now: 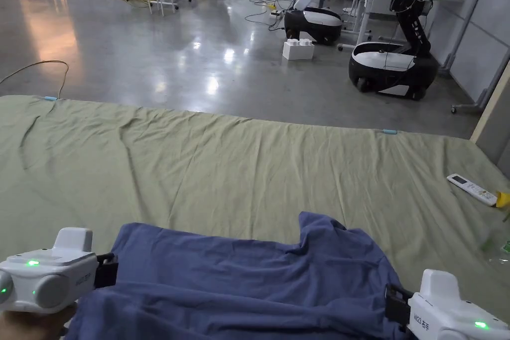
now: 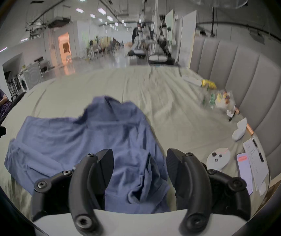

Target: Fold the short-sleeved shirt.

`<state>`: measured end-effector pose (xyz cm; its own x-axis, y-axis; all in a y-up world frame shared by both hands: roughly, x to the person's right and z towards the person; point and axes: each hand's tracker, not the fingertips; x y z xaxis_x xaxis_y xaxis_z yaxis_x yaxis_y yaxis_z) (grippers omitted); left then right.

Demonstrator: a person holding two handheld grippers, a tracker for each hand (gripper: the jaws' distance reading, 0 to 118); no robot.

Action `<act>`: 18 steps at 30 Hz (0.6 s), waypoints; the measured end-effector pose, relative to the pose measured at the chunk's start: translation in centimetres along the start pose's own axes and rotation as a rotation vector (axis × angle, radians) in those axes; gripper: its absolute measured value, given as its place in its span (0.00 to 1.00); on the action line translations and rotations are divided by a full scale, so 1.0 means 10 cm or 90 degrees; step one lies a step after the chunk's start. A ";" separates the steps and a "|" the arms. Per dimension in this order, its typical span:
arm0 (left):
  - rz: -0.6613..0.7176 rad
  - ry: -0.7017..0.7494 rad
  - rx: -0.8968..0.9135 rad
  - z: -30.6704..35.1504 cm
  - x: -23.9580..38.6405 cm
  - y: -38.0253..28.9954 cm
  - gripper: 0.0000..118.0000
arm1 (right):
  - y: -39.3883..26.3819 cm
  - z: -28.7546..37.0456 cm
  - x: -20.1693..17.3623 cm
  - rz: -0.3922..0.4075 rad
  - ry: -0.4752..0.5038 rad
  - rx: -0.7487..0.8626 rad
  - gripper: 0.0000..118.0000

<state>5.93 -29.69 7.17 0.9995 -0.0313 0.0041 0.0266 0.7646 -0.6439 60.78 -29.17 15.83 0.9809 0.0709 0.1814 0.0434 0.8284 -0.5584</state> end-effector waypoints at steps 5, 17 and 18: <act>-0.007 -0.009 0.099 0.46 0.18 -0.06 0.47 | -0.02 0.54 -0.32 0.013 -0.001 0.138 0.62; 0.005 0.001 0.288 1.55 0.68 -0.52 0.05 | -0.17 1.46 -0.86 -0.015 0.018 0.304 0.03; 0.001 0.004 0.298 1.61 0.70 -0.53 0.05 | -0.17 1.51 -0.87 0.006 0.006 0.324 0.03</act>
<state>13.05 -23.63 22.97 0.9995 -0.0330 -0.0019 0.0316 0.9728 -0.2297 49.29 -22.83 27.45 0.9825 0.0769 0.1699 -0.0615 0.9937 -0.0938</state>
